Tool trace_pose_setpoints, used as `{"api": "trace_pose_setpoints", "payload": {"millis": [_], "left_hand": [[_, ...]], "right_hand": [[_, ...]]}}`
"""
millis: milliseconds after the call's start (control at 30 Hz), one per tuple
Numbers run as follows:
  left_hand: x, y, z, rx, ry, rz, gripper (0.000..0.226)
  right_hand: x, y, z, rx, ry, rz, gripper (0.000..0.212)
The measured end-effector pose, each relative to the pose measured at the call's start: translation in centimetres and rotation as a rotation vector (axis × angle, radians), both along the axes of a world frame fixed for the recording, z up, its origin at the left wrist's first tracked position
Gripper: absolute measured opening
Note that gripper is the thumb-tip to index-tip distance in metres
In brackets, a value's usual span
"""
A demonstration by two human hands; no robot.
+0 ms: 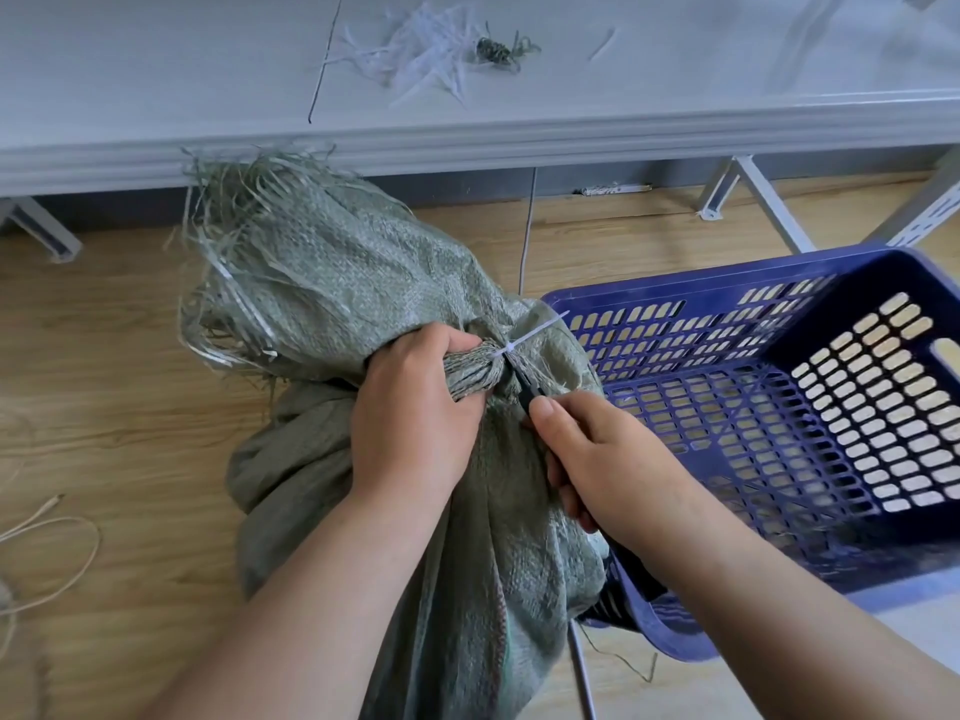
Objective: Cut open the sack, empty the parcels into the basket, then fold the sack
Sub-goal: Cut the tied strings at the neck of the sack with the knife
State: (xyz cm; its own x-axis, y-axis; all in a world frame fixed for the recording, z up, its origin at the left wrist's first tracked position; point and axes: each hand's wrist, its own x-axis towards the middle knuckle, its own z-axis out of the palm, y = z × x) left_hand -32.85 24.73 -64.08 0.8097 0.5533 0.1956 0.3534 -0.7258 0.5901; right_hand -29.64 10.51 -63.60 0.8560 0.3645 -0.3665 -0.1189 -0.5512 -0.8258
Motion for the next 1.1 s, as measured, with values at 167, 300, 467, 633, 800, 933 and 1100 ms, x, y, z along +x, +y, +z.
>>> {"api": "trace_pose_setpoints", "payload": {"millis": [167, 300, 467, 633, 800, 933, 1100], "left_hand": [[-0.1, -0.5, 0.2, 0.02, 0.006, -0.018, 0.033], [0.0, -0.5, 0.2, 0.039, -0.006, -0.03, 0.032], [-0.1, -0.5, 0.2, 0.07, -0.011, -0.061, 0.034], [-0.2, -0.3, 0.2, 0.037, -0.015, -0.057, 0.034], [-0.3, -0.2, 0.4, 0.034, 0.006, -0.059, 0.034], [-0.3, -0.2, 0.4, 0.032, 0.009, -0.061, 0.033], [-0.3, -0.3, 0.6, 0.03, 0.01, -0.06, 0.034]], "right_hand": [[0.0, 0.0, 0.2, 0.086, 0.126, -0.033, 0.037], [-0.1, 0.0, 0.9, 0.202, 0.237, -0.049, 0.038], [-0.1, 0.0, 1.4, 0.236, 0.299, -0.053, 0.04], [-0.4, 0.0, 1.3, 0.218, 0.232, -0.038, 0.043], [-0.5, -0.3, 1.6, 0.234, 0.275, -0.029, 0.045], [-0.8, -0.6, 1.8, 0.244, 0.302, -0.031, 0.045], [-1.1, -0.9, 1.9, 0.281, 0.375, -0.04, 0.044]]}}
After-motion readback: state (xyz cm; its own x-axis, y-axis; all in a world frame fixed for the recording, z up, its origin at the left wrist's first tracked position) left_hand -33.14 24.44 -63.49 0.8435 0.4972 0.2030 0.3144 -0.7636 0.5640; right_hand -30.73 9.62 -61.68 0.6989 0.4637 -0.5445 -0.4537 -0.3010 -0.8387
